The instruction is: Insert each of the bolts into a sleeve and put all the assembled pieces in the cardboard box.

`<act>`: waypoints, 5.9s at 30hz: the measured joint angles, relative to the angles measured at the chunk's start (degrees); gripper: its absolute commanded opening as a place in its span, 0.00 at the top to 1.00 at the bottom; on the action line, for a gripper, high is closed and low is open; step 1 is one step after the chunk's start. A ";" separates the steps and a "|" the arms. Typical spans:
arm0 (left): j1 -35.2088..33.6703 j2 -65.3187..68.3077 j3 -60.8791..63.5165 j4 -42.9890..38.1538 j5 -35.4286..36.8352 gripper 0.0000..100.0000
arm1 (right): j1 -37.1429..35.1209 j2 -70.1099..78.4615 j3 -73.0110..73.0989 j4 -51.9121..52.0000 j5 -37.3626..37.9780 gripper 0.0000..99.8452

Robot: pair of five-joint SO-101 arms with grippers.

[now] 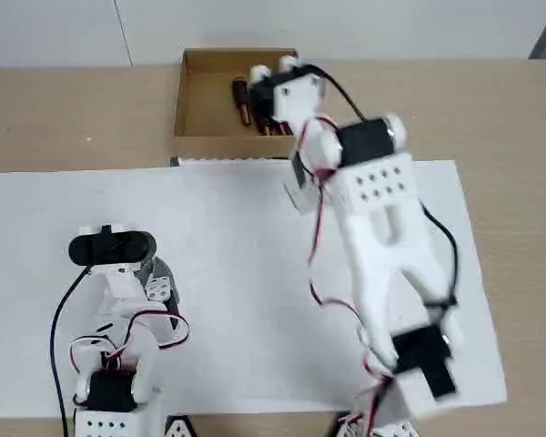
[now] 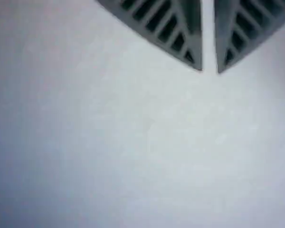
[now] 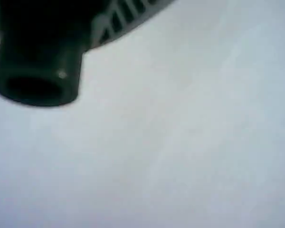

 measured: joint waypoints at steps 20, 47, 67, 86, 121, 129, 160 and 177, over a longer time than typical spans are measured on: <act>0.00 39.65 -50.64 20.92 -2.55 0.99 | 19.25 -36.57 39.74 -2.64 -8.97 1.00; -13.54 88.88 -69.71 27.52 3.25 0.99 | 30.95 -56.26 56.79 -8.62 -8.97 1.00; -15.82 110.07 -80.62 27.43 2.55 0.94 | 30.95 -56.44 62.95 -16.97 -6.24 1.00; -18.81 119.47 -82.90 22.33 2.46 1.00 | 30.95 -56.44 63.82 -19.16 -5.89 1.00; -6.07 121.05 -112.44 42.99 70.68 1.00 | 26.90 -56.44 64.44 -18.81 -5.89 1.00; -6.07 121.05 -112.44 42.99 84.66 1.00 | 26.90 -56.44 64.44 -15.82 -5.89 1.00; -10.81 121.05 -112.53 42.99 70.24 0.80 | 31.91 -56.44 64.44 -15.82 -5.89 1.00; -10.81 121.05 -112.53 43.08 19.96 0.80 | 32.09 -56.44 64.44 -15.82 -5.89 1.00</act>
